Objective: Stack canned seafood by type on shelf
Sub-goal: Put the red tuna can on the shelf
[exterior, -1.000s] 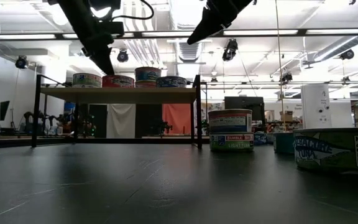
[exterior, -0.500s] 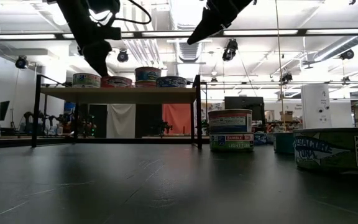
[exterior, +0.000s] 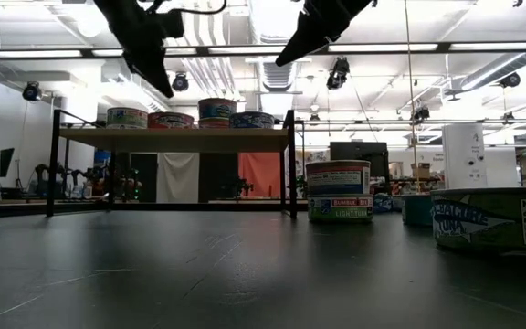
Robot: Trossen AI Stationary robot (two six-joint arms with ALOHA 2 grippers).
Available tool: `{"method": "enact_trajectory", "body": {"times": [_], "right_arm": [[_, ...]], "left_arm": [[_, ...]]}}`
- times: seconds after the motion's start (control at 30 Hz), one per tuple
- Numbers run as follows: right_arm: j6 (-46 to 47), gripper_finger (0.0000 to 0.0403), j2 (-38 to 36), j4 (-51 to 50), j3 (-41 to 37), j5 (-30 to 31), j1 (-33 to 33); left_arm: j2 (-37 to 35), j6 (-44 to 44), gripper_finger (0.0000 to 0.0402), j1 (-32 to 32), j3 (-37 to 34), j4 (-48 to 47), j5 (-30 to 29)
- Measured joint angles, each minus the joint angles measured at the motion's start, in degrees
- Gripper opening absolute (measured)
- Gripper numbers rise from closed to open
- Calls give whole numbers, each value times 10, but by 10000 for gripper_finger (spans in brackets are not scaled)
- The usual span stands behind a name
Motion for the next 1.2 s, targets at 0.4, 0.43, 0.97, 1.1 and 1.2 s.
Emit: {"method": "enact_trajectory", "body": {"times": [0.4, 0.43, 0.97, 1.1, 1.2], "right_arm": [[-6, 9, 1, 0, -9, 0, 0], [-6, 9, 1, 0, -9, 0, 0], [-3, 9, 1, 0, -9, 0, 0], [-3, 9, 1, 0, -9, 0, 0], [-3, 9, 1, 0, -9, 0, 0]], "left_arm": [[16, 0, 0, 0, -16, -2, 0], [16, 0, 0, 0, -16, -2, 0], [15, 6, 0, 0, -16, -12, 0], [15, 12, 0, 0, -16, -15, -1], [16, 17, 0, 0, -16, -23, -28]]}}
